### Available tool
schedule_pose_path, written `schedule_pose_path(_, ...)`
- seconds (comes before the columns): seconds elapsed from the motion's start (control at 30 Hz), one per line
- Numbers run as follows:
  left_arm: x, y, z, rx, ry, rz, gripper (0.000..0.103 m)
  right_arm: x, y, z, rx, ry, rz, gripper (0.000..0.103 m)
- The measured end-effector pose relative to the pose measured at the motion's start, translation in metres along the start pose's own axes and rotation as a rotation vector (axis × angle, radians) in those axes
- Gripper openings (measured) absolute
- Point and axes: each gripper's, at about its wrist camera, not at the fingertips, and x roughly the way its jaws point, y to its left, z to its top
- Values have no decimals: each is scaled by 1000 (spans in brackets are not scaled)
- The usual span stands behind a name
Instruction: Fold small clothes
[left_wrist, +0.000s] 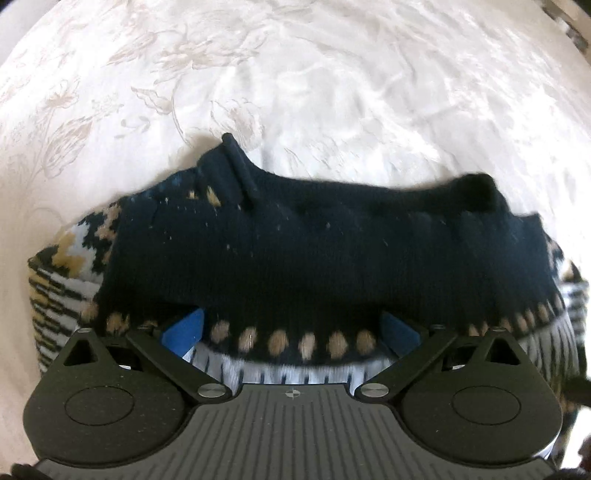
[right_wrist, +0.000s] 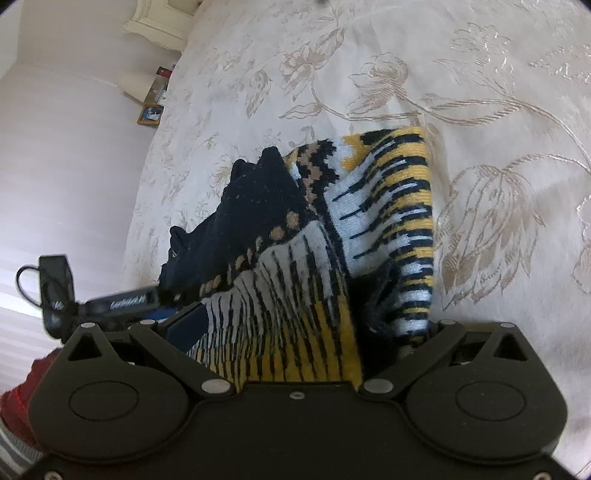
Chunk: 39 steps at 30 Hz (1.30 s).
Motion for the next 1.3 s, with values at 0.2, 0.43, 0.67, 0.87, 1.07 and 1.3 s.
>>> schedule_pose_path(0.2, 11, -5, 11, 16, 5, 24, 103, -5, -4, -2, -4, -6, 13, 103)
schedule_pose_path(0.43, 6, -17, 5, 17, -7, 32, 103, -9, -6, -4, 3, -6, 27, 103)
schedule_pose_path(0.67, 6, -16, -4, 18, -10, 36, 103, -9, 1, -3, -22, 38, -18, 68)
schedule_pose_path(0.87, 6, -15, -3, 24, -3, 34, 103, -15, -7, -6, -11, 33, -46, 41)
schedule_pose_path(1.07, -14, -4, -8, 15, -18, 9, 99, -16, 9, -5, -39, 31, -92, 35)
schedule_pose_path(1.3, -68, 38, -59, 8, -79, -13, 94, -21, 28, -6, -61, 25, -131, 33)
